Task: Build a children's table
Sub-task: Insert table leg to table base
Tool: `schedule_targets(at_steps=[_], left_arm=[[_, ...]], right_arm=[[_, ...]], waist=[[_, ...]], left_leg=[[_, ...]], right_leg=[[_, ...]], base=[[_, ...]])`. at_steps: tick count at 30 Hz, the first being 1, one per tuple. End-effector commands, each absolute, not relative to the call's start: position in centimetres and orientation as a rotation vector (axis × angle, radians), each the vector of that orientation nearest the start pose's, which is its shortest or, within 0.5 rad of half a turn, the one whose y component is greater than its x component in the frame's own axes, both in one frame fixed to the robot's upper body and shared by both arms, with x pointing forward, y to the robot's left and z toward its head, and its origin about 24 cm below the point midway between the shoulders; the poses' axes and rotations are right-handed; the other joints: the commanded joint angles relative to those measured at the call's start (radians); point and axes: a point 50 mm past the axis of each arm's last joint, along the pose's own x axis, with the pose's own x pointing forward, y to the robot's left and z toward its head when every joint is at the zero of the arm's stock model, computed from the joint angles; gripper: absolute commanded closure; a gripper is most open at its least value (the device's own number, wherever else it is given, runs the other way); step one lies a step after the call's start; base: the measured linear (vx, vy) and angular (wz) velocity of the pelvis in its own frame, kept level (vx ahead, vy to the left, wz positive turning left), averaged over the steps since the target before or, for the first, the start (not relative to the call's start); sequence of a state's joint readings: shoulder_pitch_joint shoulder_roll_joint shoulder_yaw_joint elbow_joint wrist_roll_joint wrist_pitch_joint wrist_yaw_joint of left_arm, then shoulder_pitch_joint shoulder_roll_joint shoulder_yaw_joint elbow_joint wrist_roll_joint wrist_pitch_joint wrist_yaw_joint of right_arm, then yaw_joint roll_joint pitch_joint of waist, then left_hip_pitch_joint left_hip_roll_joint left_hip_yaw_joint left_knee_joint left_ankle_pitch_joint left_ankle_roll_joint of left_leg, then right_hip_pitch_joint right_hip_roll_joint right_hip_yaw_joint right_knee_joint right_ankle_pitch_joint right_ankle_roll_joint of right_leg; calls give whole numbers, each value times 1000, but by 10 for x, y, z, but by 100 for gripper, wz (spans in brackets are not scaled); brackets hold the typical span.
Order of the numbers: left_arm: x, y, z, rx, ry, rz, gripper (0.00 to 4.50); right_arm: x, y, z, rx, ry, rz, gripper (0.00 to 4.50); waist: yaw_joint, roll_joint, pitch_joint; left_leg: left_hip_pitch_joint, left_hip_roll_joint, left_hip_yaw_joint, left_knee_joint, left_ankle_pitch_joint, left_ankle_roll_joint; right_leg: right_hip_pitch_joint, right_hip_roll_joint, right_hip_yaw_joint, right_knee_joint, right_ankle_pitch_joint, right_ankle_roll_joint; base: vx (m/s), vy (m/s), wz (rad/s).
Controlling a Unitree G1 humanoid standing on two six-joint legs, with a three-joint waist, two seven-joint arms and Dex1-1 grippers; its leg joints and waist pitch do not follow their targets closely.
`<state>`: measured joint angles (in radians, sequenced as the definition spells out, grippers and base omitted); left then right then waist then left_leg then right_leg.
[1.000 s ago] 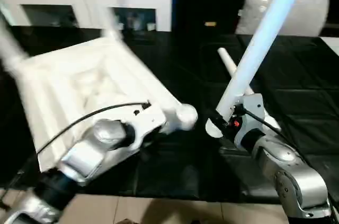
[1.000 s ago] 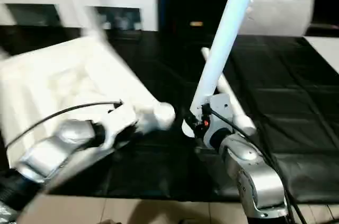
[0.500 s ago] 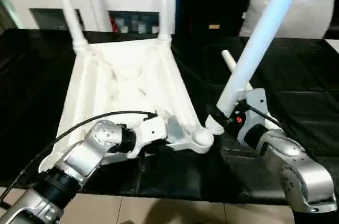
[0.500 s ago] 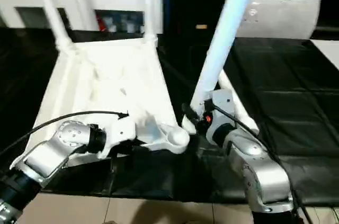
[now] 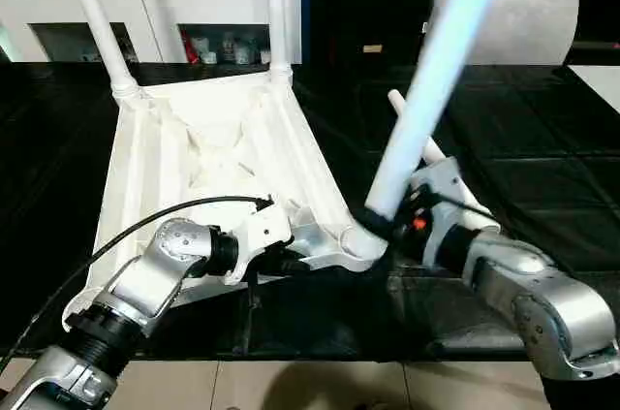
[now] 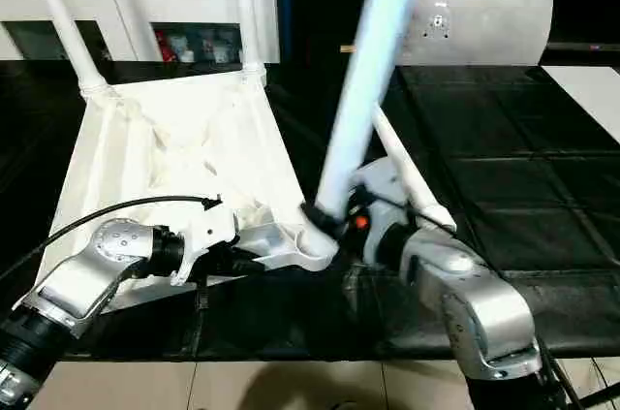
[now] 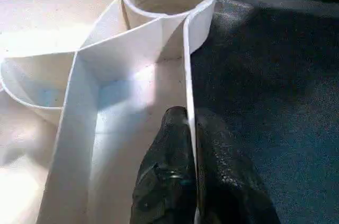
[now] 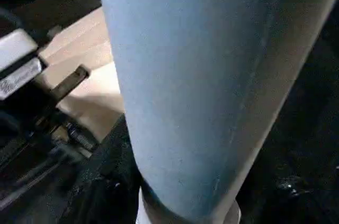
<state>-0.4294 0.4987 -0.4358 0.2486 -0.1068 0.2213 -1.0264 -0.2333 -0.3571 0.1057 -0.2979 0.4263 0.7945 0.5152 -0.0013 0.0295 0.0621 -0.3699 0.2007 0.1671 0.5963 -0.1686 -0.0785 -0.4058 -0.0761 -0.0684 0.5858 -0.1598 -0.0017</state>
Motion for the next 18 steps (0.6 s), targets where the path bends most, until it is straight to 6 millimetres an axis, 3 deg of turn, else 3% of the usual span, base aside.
schedule_targets(at_steps=[1, 9, 14, 17, 18], left_arm=[[284, 127, 48, 432, 402, -1312, 450], [280, 125, 50, 471, 385, -1404, 450], [280, 126, 52, 525, 375, -1472, 450], [281, 127, 54, 534, 368, -1489, 450], [282, 127, 54, 539, 366, -1485, 450]], right_arm=[[265, -124, 101, 34, 343, 836, 259], [273, -118, 94, 19, 407, 868, 259], [275, -122, 89, -23, 456, 876, 259], [275, -123, 89, -15, 461, 881, 259], [275, -124, 89, -8, 467, 890, 259]], waist=[[-1, -22, -56], [-2, -26, -56], [6, -23, -54], [7, -27, -56], [10, -24, -56]], left_leg=[[19, -2, -8, -62, -384, 1], [20, 1, -10, -63, -392, 1], [32, 9, -9, -70, -414, -7], [25, 10, -10, -73, -412, -9], [27, 11, -10, -74, -410, -8]], right_leg=[[18, -48, 14, -122, -713, 8], [19, -53, 12, -124, -714, 0], [14, -53, 20, -119, -677, -26], [20, -56, 22, -114, -655, -33], [19, -56, 24, -113, -647, -39]], base=[[0, 0, 0], [0, 0, 0], [0, 0, 0], [0, 0, 0], [0, 0, 0]])
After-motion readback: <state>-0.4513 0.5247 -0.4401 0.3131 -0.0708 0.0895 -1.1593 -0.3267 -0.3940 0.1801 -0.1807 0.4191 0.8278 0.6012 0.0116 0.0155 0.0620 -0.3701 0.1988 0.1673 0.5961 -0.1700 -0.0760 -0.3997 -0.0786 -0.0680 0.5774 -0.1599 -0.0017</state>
